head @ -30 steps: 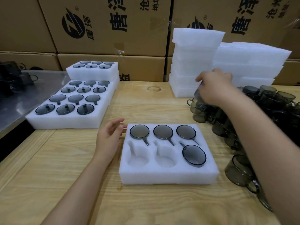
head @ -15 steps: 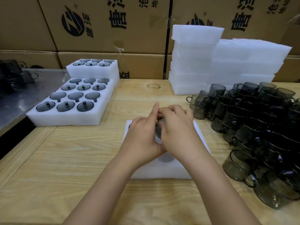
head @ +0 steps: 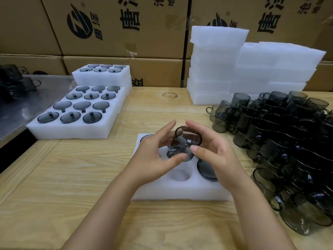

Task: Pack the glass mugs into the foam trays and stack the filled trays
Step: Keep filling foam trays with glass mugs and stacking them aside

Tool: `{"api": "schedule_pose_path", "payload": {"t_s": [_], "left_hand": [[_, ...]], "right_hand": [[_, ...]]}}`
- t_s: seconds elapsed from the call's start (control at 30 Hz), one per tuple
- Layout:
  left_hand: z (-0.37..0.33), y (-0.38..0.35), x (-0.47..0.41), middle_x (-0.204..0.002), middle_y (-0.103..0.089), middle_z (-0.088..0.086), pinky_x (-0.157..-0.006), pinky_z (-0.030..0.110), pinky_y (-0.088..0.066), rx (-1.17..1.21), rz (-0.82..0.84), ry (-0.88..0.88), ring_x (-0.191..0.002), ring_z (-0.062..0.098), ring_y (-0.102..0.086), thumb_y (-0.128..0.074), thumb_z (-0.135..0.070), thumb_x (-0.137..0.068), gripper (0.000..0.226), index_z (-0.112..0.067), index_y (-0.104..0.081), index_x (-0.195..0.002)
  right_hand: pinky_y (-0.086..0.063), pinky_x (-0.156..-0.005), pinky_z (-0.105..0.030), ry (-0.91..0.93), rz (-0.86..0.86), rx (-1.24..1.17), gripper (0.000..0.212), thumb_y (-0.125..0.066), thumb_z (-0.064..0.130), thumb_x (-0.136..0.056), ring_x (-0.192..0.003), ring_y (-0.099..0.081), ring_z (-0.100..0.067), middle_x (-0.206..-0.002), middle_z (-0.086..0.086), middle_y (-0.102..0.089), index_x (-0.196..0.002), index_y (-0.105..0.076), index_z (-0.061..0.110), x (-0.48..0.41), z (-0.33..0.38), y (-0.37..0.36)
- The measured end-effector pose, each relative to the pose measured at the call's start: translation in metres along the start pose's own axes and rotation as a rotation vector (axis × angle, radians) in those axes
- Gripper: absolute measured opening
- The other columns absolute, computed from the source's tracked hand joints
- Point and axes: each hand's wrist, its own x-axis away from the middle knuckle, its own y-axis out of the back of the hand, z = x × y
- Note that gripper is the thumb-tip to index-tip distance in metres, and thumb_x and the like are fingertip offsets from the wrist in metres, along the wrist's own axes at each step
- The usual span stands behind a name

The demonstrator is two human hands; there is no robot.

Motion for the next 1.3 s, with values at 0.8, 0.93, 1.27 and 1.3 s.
{"api": "schedule_pose_path", "payload": {"t_s": [0.8, 0.93, 1.27, 1.3], "left_hand": [[-0.001, 0.008, 0.003, -0.091, -0.074, -0.001, -0.079, 0.023, -0.053, 0.191, -0.153, 0.086, -0.091, 0.013, -0.069, -0.057, 0.010, -0.082, 0.034, -0.019, -0.068, -0.095], [-0.001, 0.011, 0.002, -0.090, -0.073, 0.009, -0.081, 0.031, -0.053, 0.260, -0.263, 0.130, -0.086, 0.018, -0.069, -0.052, 0.010, -0.081, 0.029, -0.010, -0.068, -0.095], [-0.001, 0.004, 0.004, -0.087, -0.074, -0.002, -0.077, 0.021, -0.052, 0.043, -0.207, 0.137, -0.086, 0.010, -0.069, -0.062, 0.001, -0.086, 0.019, -0.014, -0.073, -0.089], [-0.001, 0.004, 0.004, -0.086, -0.074, -0.003, -0.079, 0.025, -0.054, 0.015, -0.199, 0.139, -0.085, 0.009, -0.070, -0.063, 0.000, -0.086, 0.018, -0.015, -0.073, -0.088]], "right_hand": [[-0.042, -0.084, -0.011, -0.062, 0.099, 0.505, 0.045, -0.078, 0.038, -0.066, -0.099, -0.056, -0.001, -0.105, 0.025, -0.057, -0.106, -0.059, 0.047, 0.006, 0.001, -0.006], [-0.036, -0.079, -0.005, -0.048, 0.092, 0.651, 0.049, -0.080, 0.038, -0.067, -0.096, -0.051, 0.005, -0.101, 0.026, -0.053, -0.109, -0.057, 0.044, 0.006, -0.003, -0.007], [-0.038, -0.082, -0.020, -0.021, 0.136, 1.032, 0.058, -0.071, 0.051, -0.071, -0.097, -0.038, -0.004, -0.098, 0.010, -0.048, -0.122, -0.059, 0.026, 0.006, -0.007, -0.023], [-0.040, -0.081, -0.024, -0.014, 0.132, 1.056, 0.057, -0.070, 0.052, -0.071, -0.097, -0.037, -0.006, -0.097, 0.008, -0.048, -0.120, -0.060, 0.025, 0.006, -0.008, -0.025]]}}
